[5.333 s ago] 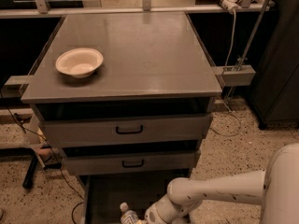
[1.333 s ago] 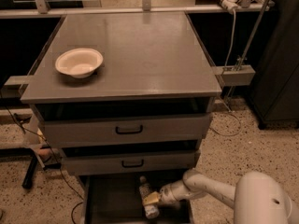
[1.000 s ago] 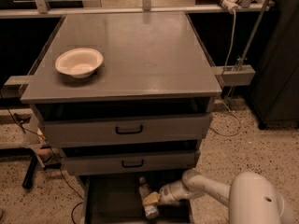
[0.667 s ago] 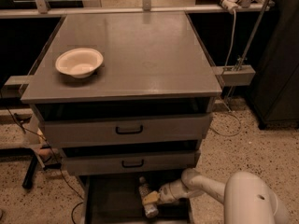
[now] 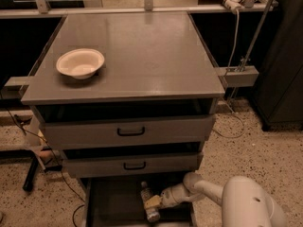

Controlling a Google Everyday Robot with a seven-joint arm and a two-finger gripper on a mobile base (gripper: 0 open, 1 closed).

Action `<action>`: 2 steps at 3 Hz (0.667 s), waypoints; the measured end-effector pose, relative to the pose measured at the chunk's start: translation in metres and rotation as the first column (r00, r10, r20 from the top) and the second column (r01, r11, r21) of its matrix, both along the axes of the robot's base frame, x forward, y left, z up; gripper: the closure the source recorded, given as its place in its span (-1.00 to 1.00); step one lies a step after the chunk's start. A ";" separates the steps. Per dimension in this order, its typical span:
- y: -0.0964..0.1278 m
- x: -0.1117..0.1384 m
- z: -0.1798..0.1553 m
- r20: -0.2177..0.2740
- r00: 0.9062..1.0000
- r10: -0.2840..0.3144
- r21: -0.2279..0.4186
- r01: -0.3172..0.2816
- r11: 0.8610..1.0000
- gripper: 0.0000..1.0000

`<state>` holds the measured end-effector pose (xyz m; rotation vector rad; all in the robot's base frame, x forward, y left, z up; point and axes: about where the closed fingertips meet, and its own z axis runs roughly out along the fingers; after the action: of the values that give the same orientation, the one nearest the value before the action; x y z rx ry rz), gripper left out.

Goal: Place blue plastic bottle into bottom drawer

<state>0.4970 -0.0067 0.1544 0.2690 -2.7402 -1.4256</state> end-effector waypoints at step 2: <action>0.000 0.000 0.000 0.000 1.000 0.000 0.000 0.000 1.000 0.15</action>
Offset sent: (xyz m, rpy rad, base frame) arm 0.0001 0.0000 -0.0001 0.0000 0.0000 -0.0001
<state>0.4970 -0.0066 0.1543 0.2689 -2.7402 -1.4256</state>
